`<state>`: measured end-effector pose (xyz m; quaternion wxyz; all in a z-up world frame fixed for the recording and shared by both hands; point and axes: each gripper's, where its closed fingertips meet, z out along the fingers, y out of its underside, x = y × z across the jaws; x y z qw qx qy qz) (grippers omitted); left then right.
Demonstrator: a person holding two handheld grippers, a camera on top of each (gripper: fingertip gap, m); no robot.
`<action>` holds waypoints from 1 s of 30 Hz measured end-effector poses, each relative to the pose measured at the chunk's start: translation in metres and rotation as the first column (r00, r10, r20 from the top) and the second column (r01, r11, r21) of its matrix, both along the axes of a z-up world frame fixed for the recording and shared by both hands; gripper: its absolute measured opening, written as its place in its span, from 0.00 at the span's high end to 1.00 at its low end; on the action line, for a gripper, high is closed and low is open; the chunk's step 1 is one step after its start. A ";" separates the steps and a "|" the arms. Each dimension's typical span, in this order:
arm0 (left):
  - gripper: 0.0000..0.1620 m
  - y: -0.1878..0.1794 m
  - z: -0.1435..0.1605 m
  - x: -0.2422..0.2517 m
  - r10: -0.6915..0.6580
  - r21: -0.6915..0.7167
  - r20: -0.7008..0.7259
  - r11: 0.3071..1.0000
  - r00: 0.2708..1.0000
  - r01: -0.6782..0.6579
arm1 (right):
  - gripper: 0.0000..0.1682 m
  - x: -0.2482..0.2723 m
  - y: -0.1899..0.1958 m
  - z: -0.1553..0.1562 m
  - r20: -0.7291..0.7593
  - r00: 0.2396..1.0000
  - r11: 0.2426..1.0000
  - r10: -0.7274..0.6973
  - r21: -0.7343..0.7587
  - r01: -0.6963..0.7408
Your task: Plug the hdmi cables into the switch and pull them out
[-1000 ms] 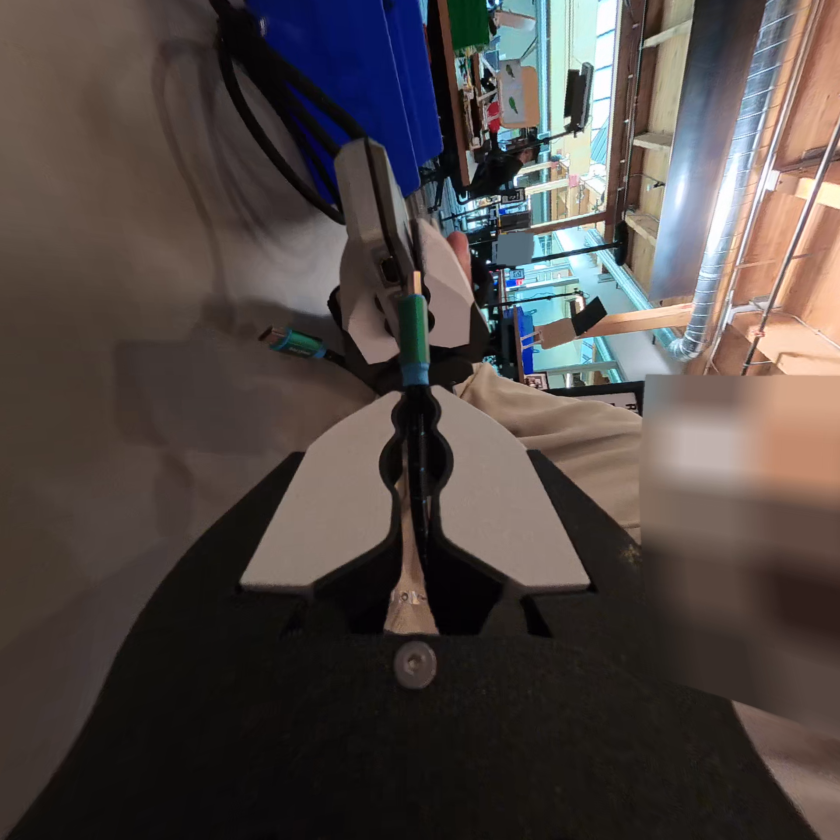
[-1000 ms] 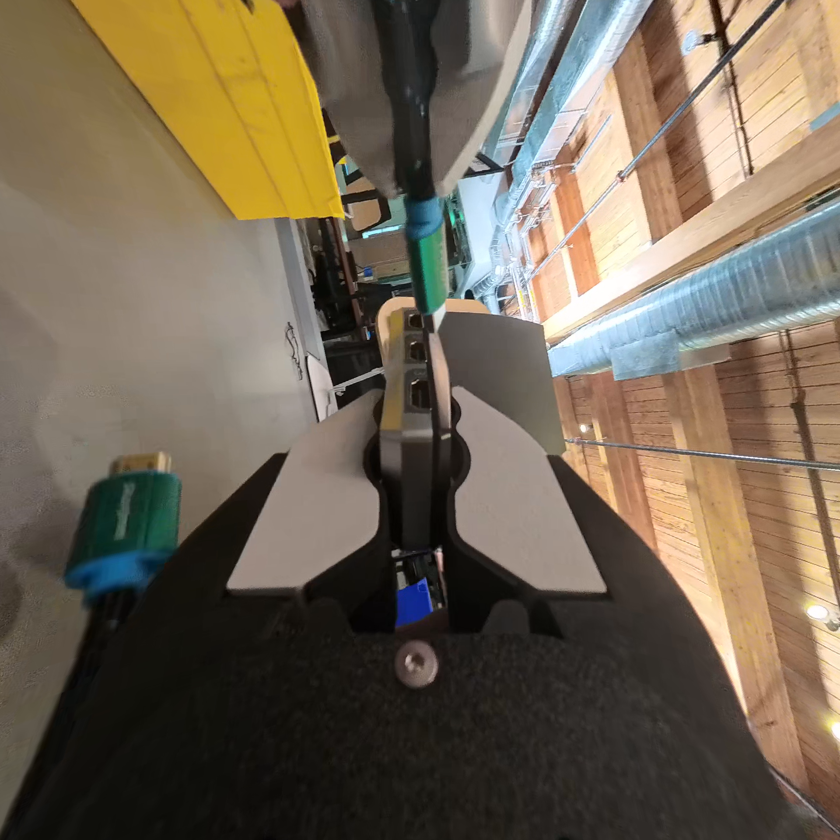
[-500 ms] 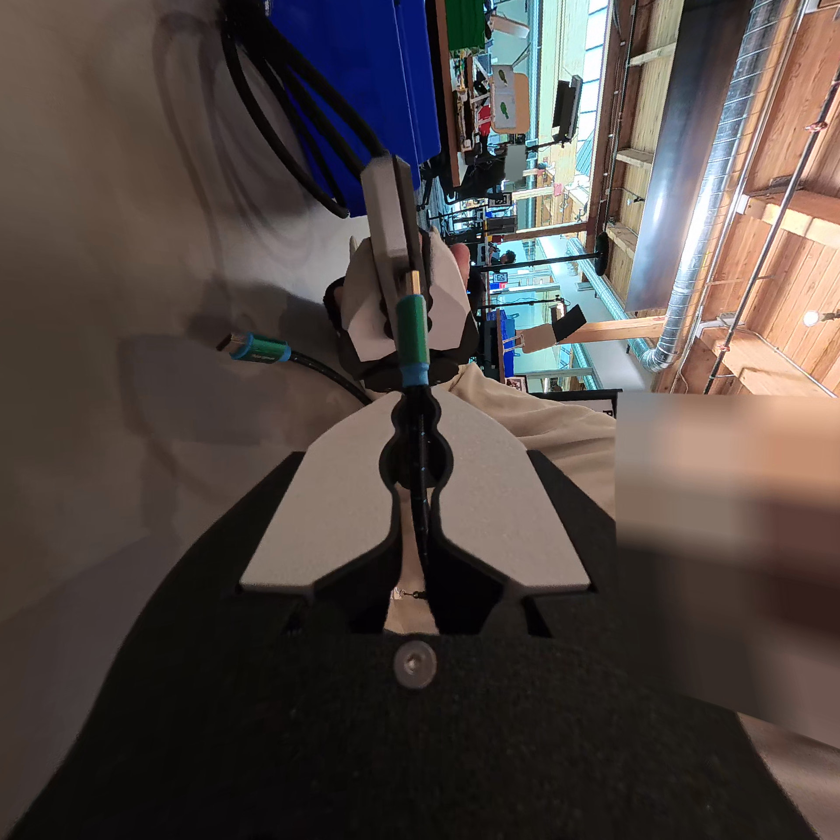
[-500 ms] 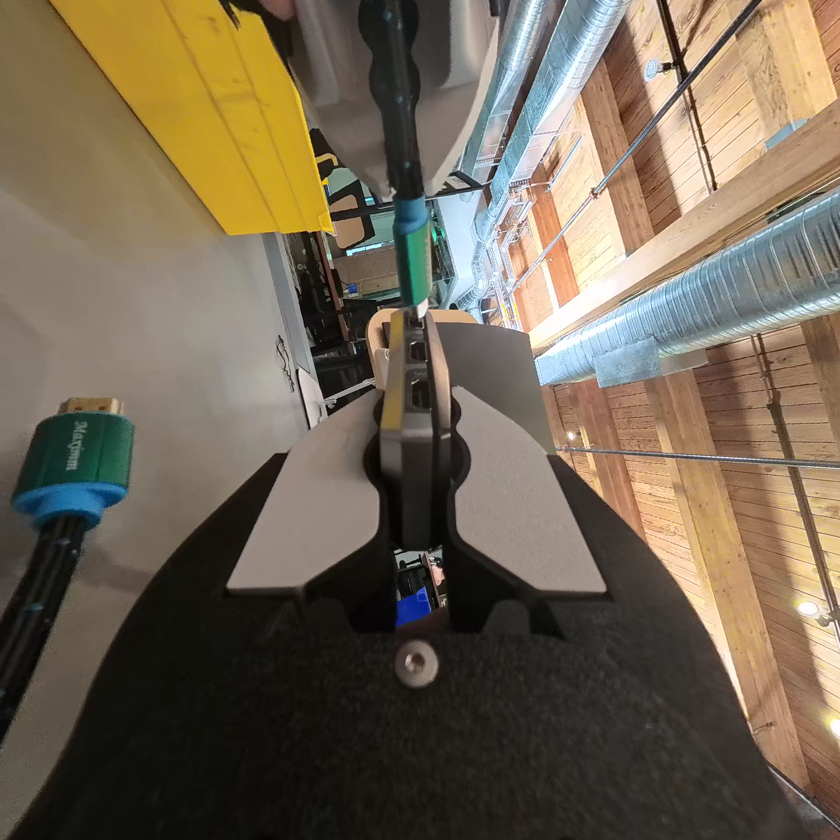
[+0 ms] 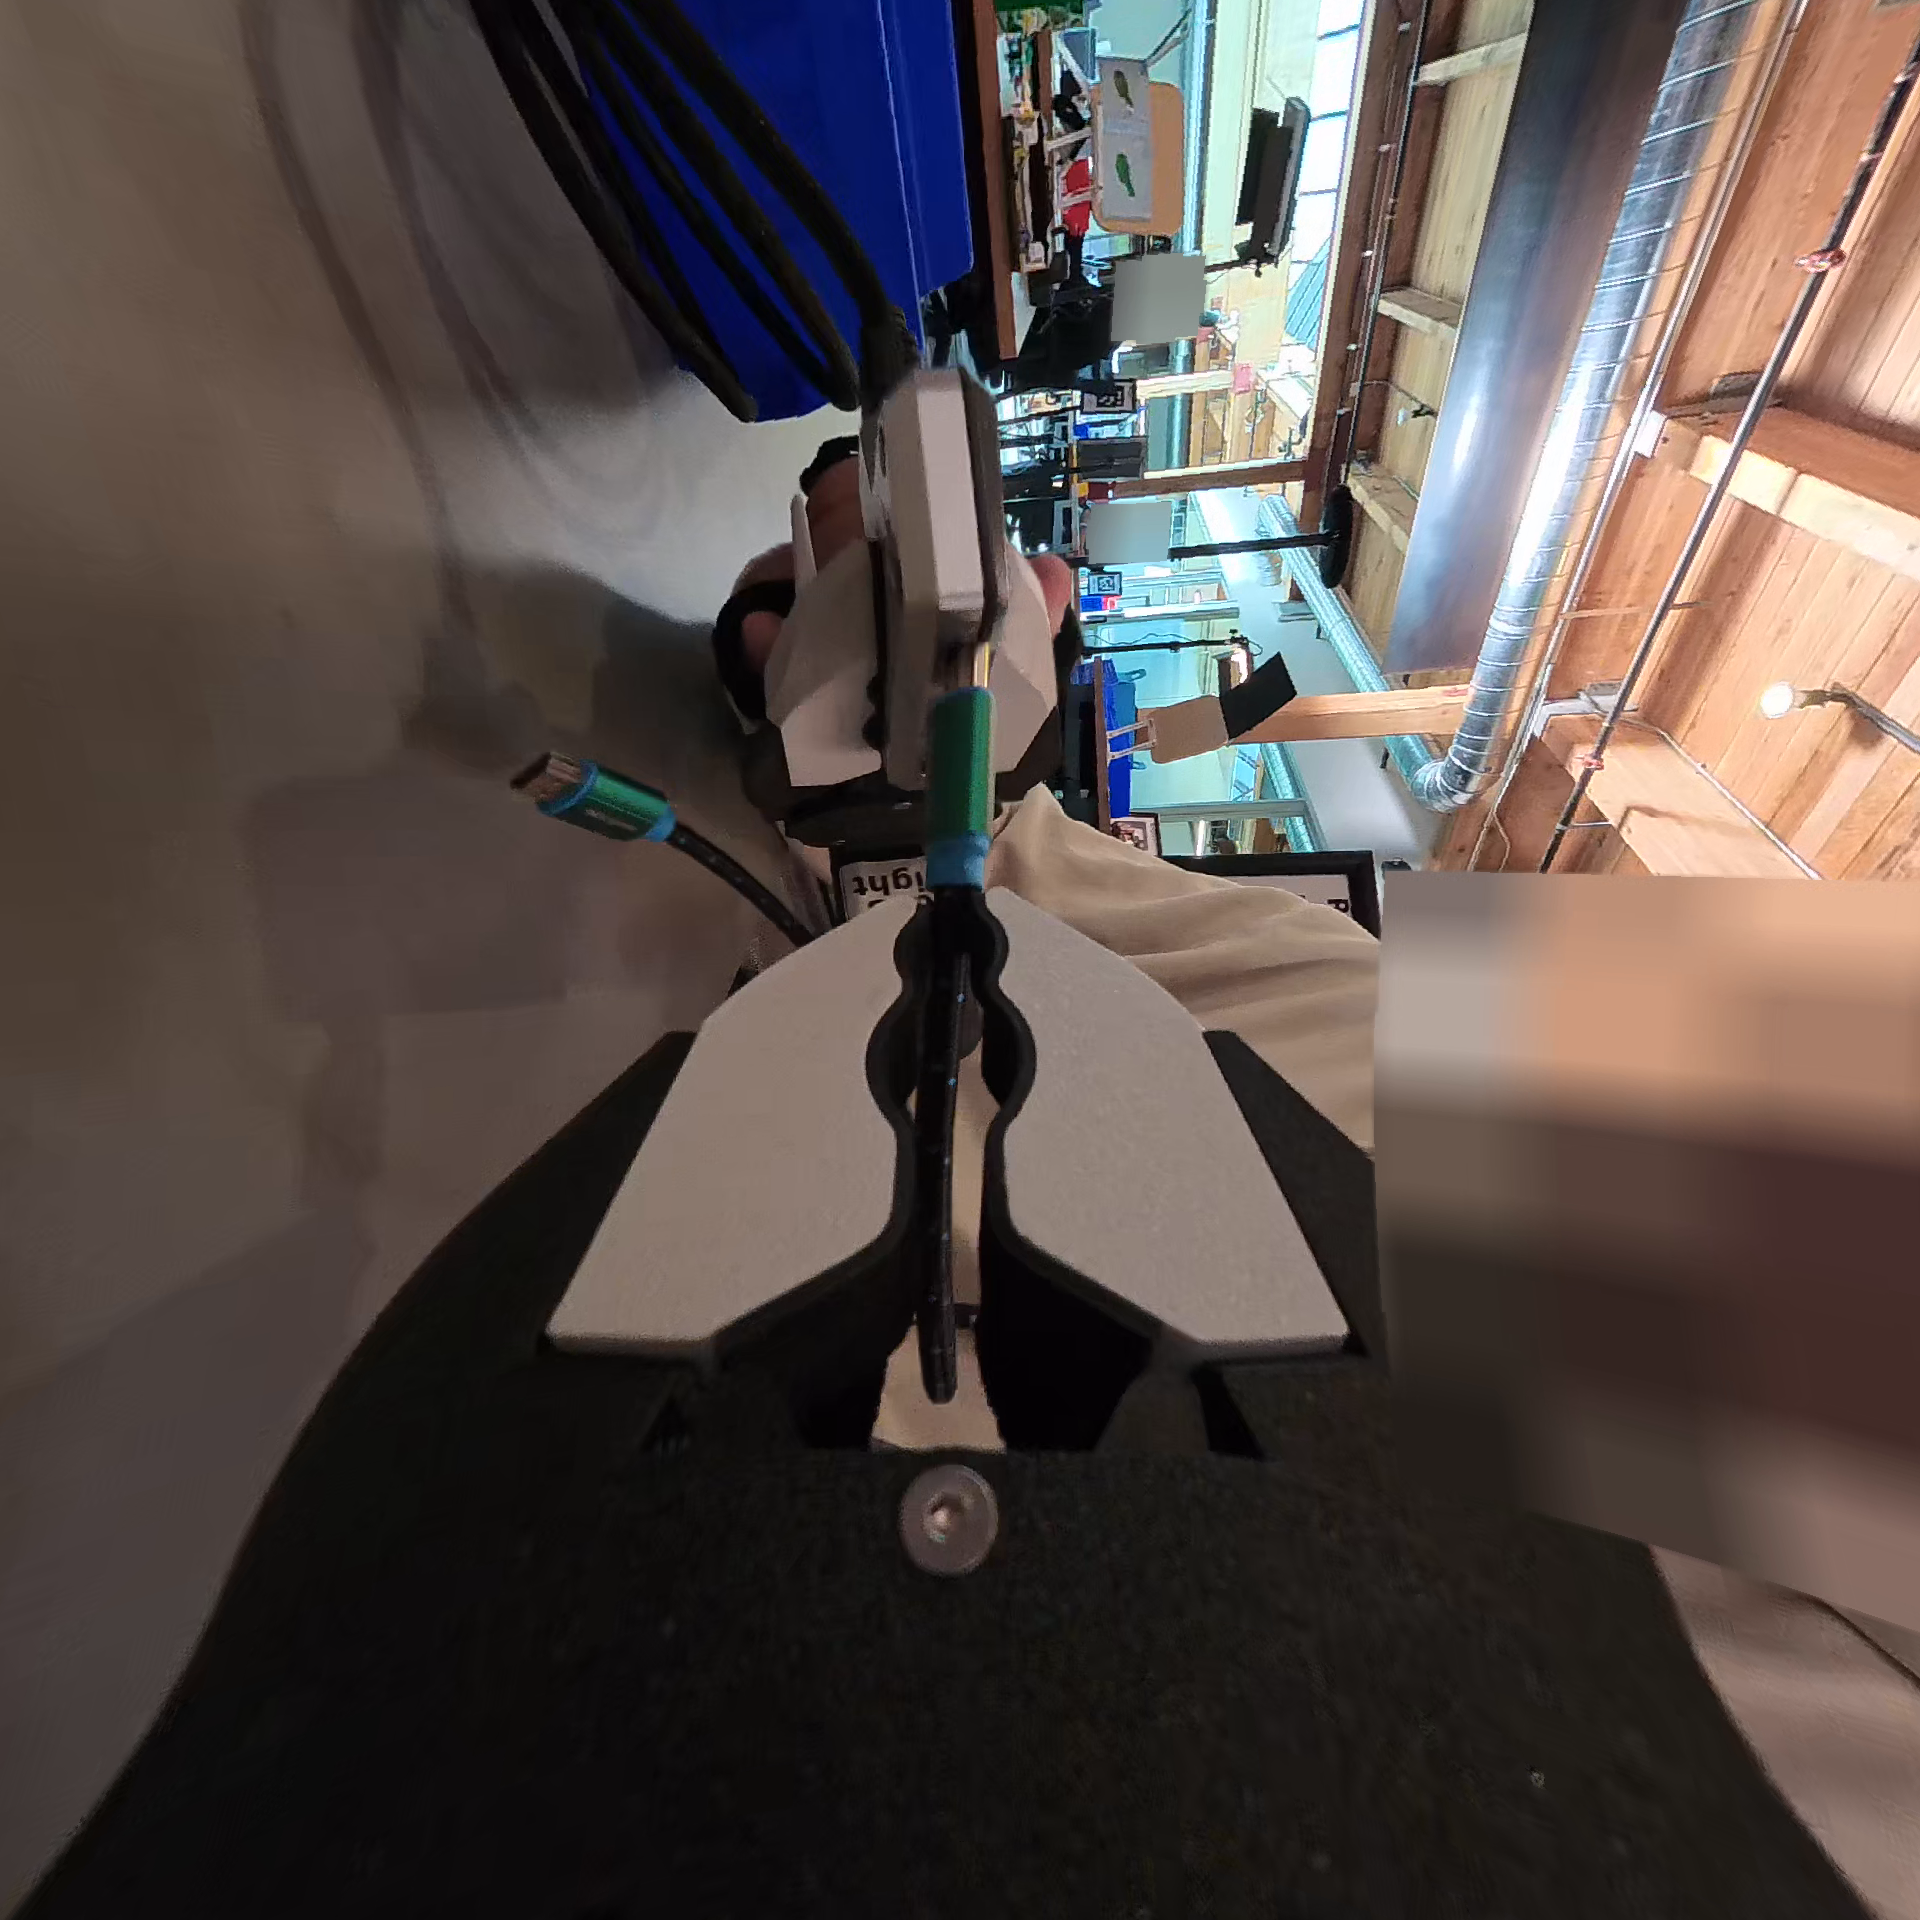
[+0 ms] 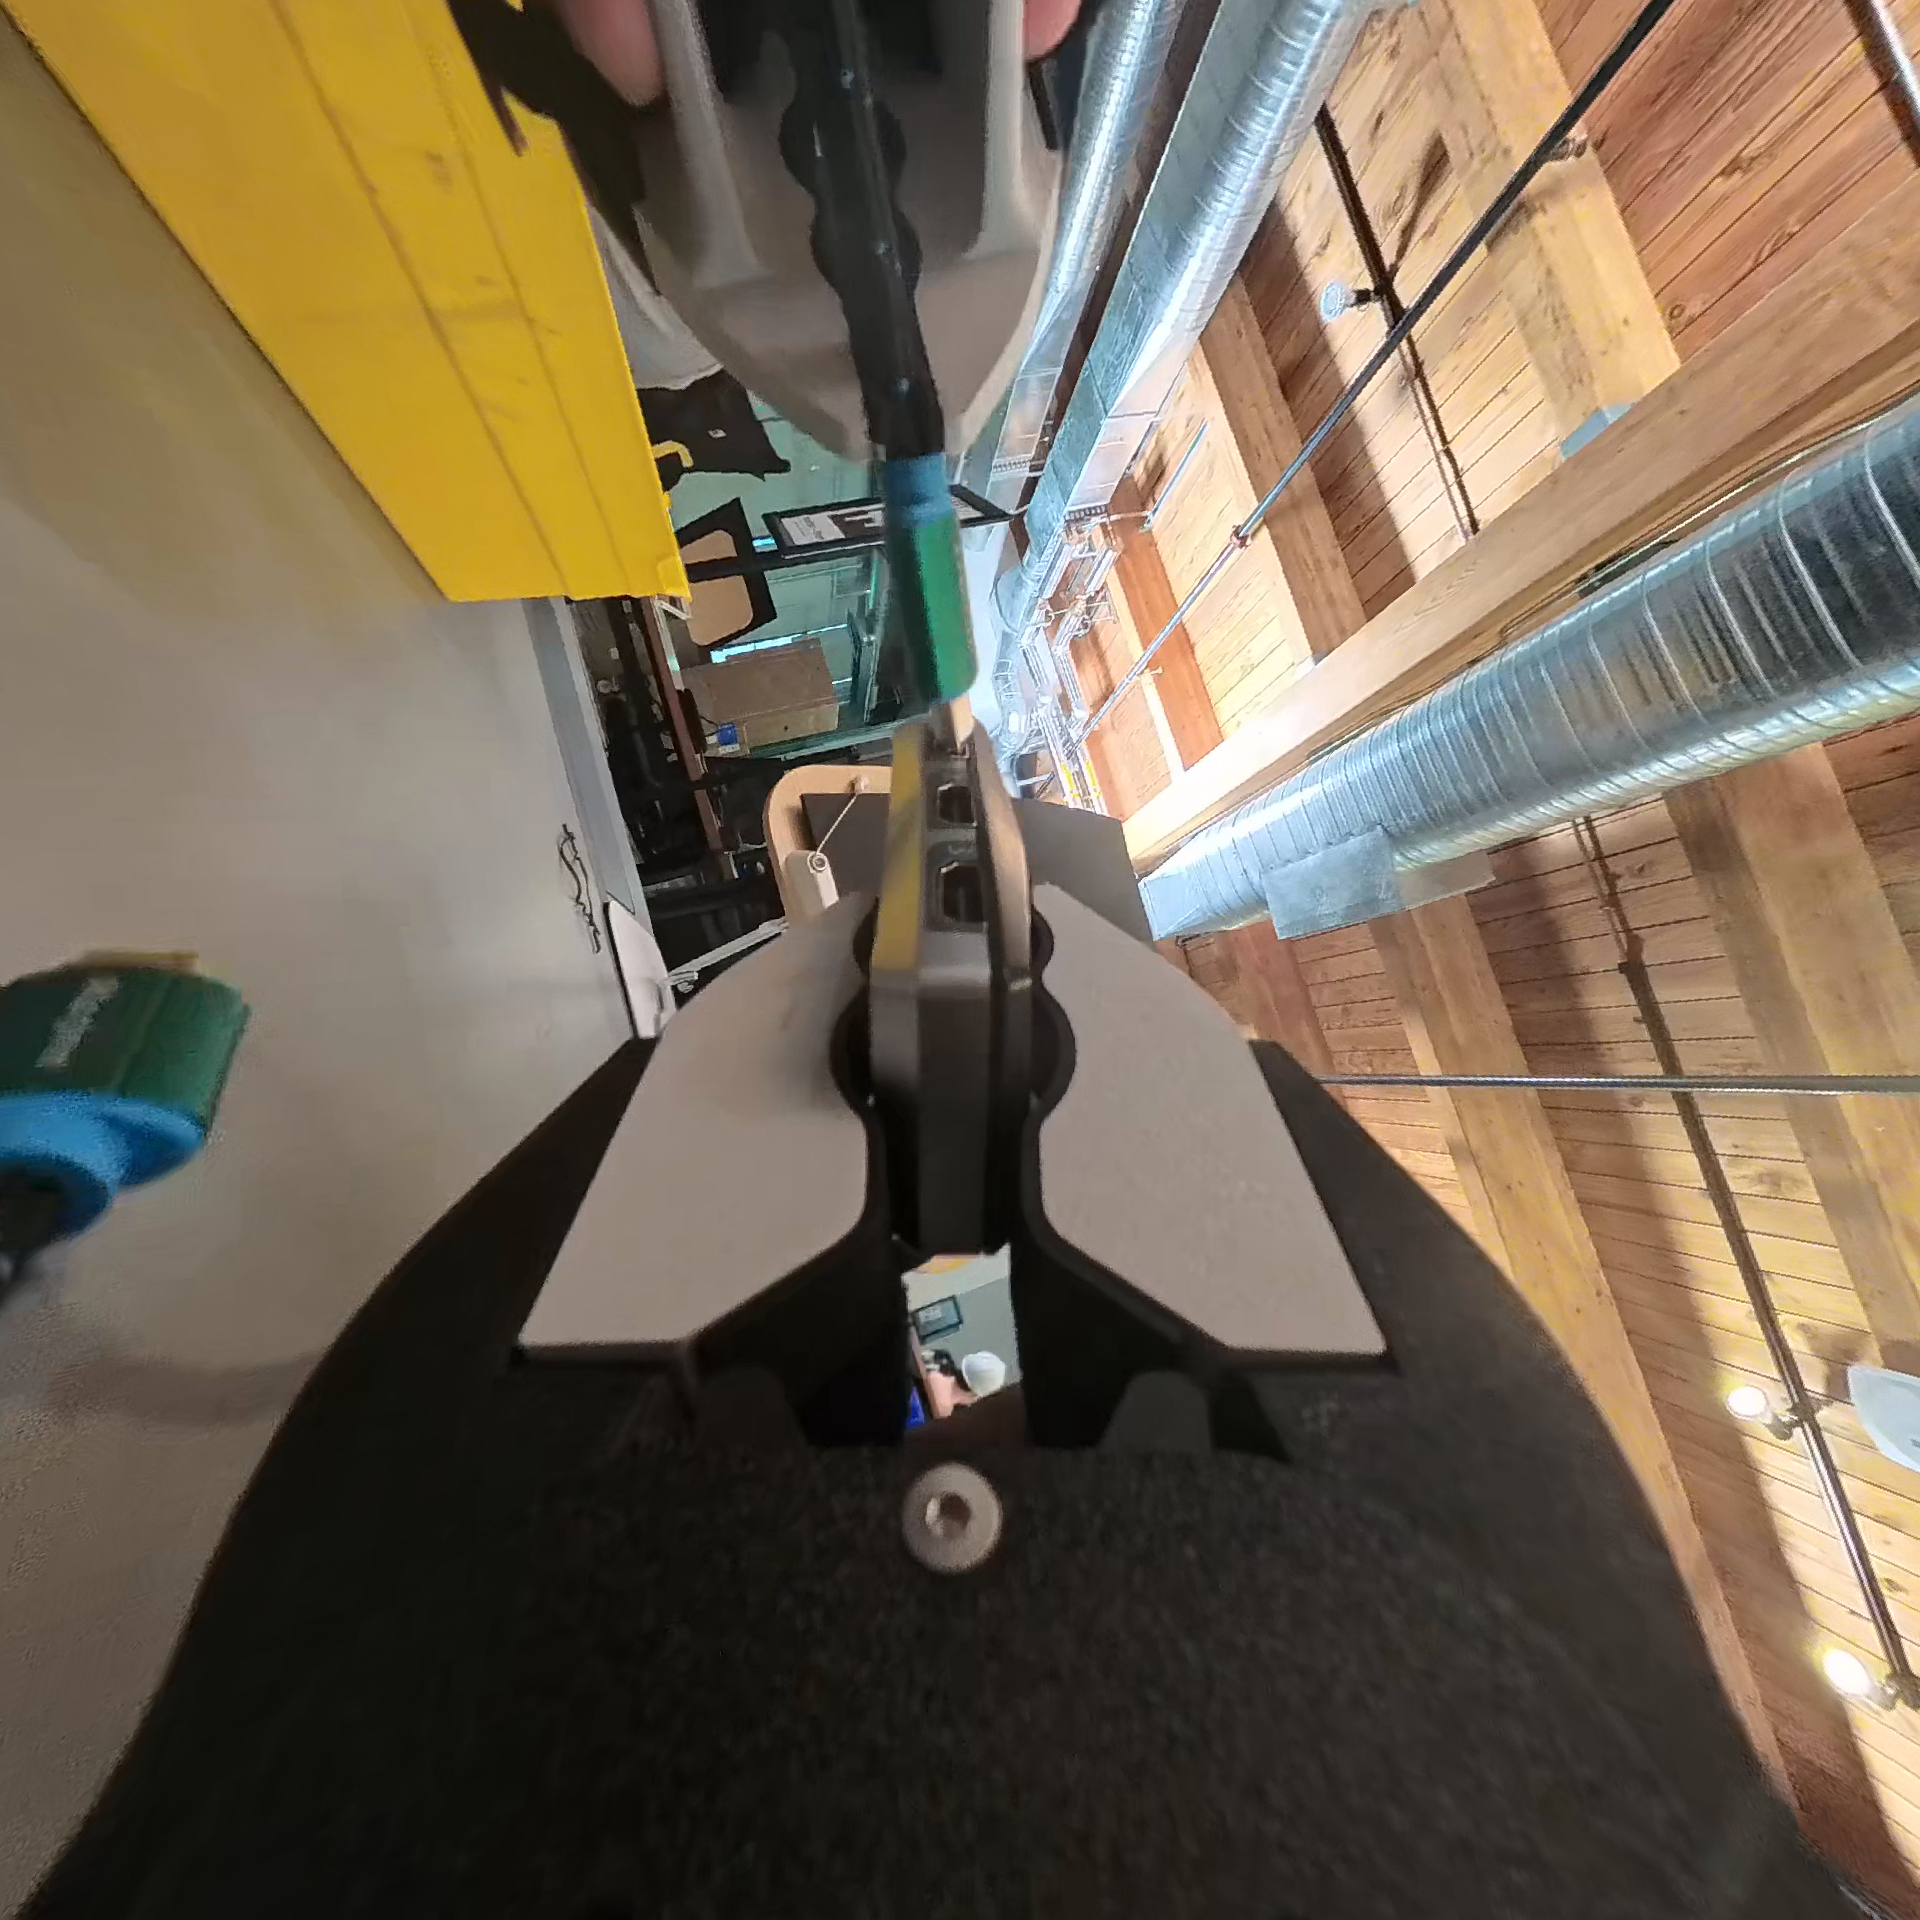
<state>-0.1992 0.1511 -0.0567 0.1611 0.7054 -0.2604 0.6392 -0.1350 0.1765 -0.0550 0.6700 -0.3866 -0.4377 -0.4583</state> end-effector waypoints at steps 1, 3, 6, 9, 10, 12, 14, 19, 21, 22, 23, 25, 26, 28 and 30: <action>0.97 -0.001 0.000 0.001 -0.001 0.008 -0.008 1.000 1.000 0.001 | 0.87 0.000 -0.001 0.001 0.001 1.000 1.000 0.001 0.008 -0.001; 0.97 0.000 0.001 0.004 0.001 0.028 -0.022 1.000 1.000 -0.001 | 0.87 0.003 0.000 0.003 -0.007 1.000 1.000 -0.012 0.008 0.012; 0.95 0.004 -0.005 0.010 0.022 0.106 -0.045 0.994 0.999 -0.017 | 0.87 0.007 0.004 0.005 -0.050 0.998 0.999 -0.030 -0.035 0.028; 0.94 0.008 -0.010 0.015 0.044 0.215 -0.039 0.976 0.998 -0.035 | 0.86 0.009 0.010 0.006 -0.078 0.995 0.994 -0.057 -0.095 0.050; 0.94 0.010 -0.011 0.016 0.055 0.254 -0.033 0.966 0.998 -0.045 | 0.86 0.011 0.013 0.004 -0.075 0.994 0.990 -0.074 -0.123 0.064; 0.94 0.012 -0.012 0.016 0.053 0.336 -0.008 0.941 0.999 -0.047 | 0.86 0.011 0.014 0.004 -0.083 0.993 0.987 -0.083 -0.143 0.070; 0.95 0.016 -0.018 0.015 0.061 0.433 -0.017 0.900 0.998 -0.047 | 0.86 0.010 0.015 0.000 -0.083 0.992 0.982 -0.092 -0.172 0.077; 0.94 0.037 -0.042 0.012 0.143 0.737 -0.071 0.674 0.987 -0.045 | 0.86 0.006 0.017 -0.012 -0.072 0.992 0.971 -0.105 -0.223 0.086; 0.95 0.040 -0.046 0.014 0.145 0.817 -0.060 0.575 0.988 -0.035 | 0.86 0.005 0.018 -0.014 -0.069 0.992 0.968 -0.108 -0.234 0.089; 0.95 0.041 -0.046 0.016 0.143 0.852 -0.042 0.522 0.989 -0.039 | 0.86 0.005 0.019 -0.014 -0.074 0.991 0.968 -0.112 -0.235 0.091; 0.95 0.041 -0.046 0.017 0.133 0.881 -0.029 0.472 0.991 -0.038 | 0.86 0.006 0.020 -0.013 -0.079 0.991 0.966 -0.112 -0.241 0.090; 0.96 0.037 -0.045 0.019 0.088 0.903 -0.002 0.428 0.996 -0.036 | 0.86 0.007 0.021 -0.013 -0.088 0.990 0.963 -0.108 -0.255 0.082; 0.96 0.032 -0.045 0.019 0.047 0.895 0.006 0.445 0.999 -0.026 | 0.86 0.008 0.021 -0.014 -0.100 0.989 0.961 -0.104 -0.265 0.074; 0.97 0.021 -0.043 0.018 -0.018 0.864 0.024 0.504 1.000 -0.012 | 0.86 0.009 0.021 -0.017 -0.108 0.990 0.955 -0.086 -0.291 0.051; 0.98 0.011 -0.033 0.019 -0.047 0.794 0.084 0.607 0.995 -0.039 | 0.86 0.010 0.019 -0.019 -0.094 0.992 0.955 -0.084 -0.293 0.053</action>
